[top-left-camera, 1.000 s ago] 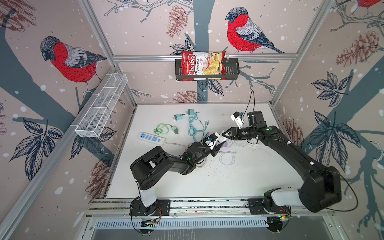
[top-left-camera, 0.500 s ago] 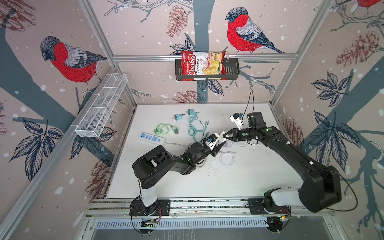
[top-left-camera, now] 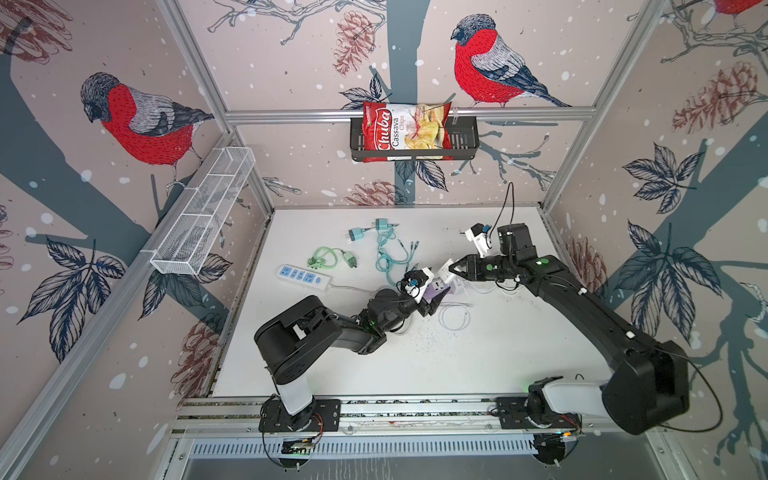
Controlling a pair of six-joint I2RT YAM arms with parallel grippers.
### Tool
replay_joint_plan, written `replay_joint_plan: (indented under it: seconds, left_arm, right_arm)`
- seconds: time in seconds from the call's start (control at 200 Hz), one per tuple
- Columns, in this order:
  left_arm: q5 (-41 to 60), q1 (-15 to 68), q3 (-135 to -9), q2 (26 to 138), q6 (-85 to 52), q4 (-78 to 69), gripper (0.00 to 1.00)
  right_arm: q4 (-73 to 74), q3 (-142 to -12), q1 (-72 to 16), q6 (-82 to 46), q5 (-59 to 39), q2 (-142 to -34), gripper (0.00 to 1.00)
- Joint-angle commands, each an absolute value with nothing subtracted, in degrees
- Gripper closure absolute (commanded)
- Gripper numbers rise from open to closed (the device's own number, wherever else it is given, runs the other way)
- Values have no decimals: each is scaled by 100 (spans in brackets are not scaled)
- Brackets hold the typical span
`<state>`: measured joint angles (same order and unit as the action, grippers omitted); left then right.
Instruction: Insert the plug
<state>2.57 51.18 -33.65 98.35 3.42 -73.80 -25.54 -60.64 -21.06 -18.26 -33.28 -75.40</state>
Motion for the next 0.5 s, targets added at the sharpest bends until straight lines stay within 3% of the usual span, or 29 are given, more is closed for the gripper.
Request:
replay_joint_plan:
  seconds: [0.0,0.315,0.495]
  left_arm:
    - [-114,5124,-3132,9438,402,-7458,22]
    - [-2177,5120,-2466,7580,54,-5444,21]
    - [-2715,5123,-1998,6563,-403,-4605,21]
  right_arm:
    - [-2362,-6083,-2129,-2031,-2744,-7443,93]
    - [-2319,-6131,-2739,-2269,-1379,-7646,93]
    - [-2347,-6254,-3194,-2485,-651,-8007,94]
